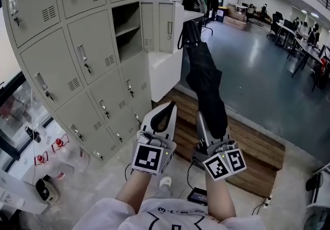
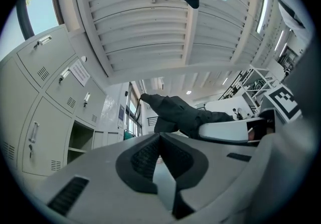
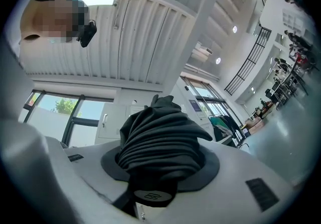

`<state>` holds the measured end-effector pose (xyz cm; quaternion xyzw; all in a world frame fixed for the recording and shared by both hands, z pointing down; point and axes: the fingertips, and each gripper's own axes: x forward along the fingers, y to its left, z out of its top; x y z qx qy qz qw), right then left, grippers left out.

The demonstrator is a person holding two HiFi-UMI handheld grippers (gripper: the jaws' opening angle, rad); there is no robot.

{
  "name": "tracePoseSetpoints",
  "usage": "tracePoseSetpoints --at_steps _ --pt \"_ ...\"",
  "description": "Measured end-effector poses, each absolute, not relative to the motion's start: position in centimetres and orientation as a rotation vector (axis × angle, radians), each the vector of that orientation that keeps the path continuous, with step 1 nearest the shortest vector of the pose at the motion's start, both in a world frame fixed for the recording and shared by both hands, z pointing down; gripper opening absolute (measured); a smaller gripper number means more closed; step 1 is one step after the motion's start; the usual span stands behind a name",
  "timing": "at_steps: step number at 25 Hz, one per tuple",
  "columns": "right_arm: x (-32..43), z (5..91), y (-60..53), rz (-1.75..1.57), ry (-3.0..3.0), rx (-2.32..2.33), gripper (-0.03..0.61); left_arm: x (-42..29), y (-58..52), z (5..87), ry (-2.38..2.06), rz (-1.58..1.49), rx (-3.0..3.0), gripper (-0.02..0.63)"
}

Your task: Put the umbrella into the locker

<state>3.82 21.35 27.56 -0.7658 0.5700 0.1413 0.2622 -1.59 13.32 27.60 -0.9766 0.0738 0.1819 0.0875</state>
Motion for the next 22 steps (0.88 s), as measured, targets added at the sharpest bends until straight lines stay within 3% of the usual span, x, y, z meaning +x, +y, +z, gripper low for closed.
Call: tracePoseSetpoints --at_steps 17,22 --pt "15.8 27.5 3.2 0.301 1.627 -1.985 0.202 9.3 -4.9 27.5 0.363 0.566 -2.928 0.000" --pt "15.3 27.7 -0.3 0.282 1.645 -1.949 0.202 8.2 -8.3 27.5 0.411 0.563 -2.912 0.000"
